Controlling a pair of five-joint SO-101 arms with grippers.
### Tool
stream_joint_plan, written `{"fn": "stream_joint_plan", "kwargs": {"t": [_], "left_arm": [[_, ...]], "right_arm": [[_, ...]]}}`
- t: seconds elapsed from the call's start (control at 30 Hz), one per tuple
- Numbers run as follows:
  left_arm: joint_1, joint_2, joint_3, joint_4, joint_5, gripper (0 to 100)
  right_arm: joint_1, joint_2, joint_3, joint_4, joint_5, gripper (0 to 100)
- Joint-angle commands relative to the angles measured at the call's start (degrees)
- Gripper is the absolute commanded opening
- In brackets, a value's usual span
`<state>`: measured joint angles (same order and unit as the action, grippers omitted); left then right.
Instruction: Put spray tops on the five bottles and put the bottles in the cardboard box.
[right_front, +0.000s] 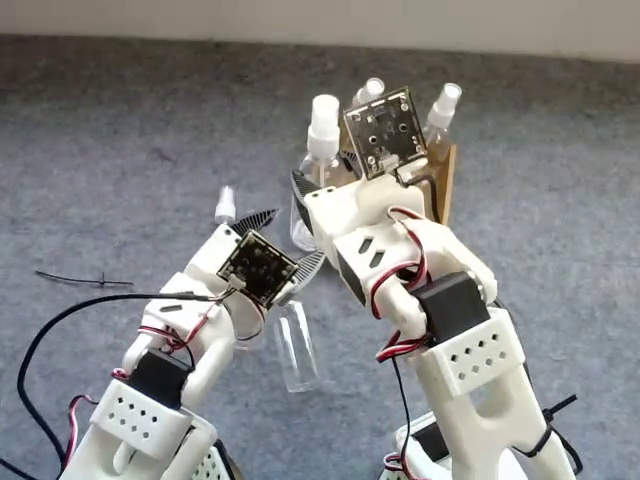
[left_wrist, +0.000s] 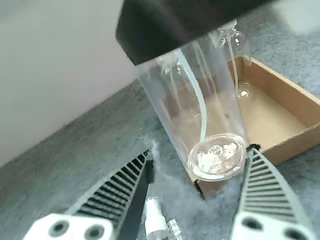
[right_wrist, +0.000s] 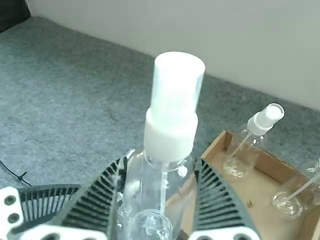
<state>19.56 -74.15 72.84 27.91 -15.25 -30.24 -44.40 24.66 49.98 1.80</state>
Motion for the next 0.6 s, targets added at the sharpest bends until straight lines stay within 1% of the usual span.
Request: {"fn": "stream_joint_plan", "kwargs": {"t": [0.0,0.1,0.17,0.3,0.43,0.5,0.57], "left_arm": [[-3.0,0.6,-1.2,-1.2,-0.3,26],[-3.1,0.5,-0.8,-1.1,-0.3,26],[-3.2,0.5,-0.7,-1.1,-0.3,26],[-5.4,0.5,1.5,-0.8,-0.2,26],[-9.3,0.5,5.4,-1.0,-0.2,25],[-11.7,0.5,6.2,-2.4,-0.2,22],[-13.9,1.0,7.3,-5.5,-0.2,18]], "right_arm": [[0.0,-1.5,-4.1,0.1,1.0,0.4],[0.9,-0.1,-2.4,-1.8,1.0,0.4],[4.3,1.5,0.6,-7.7,1.0,0.4],[10.2,6.1,9.3,-27.5,1.0,0.4],[10.8,11.3,17.8,-46.6,0.8,0.4],[10.7,14.2,21.7,-55.3,0.7,0.4],[10.7,17.3,24.7,-61.6,0.7,0.4]]}}
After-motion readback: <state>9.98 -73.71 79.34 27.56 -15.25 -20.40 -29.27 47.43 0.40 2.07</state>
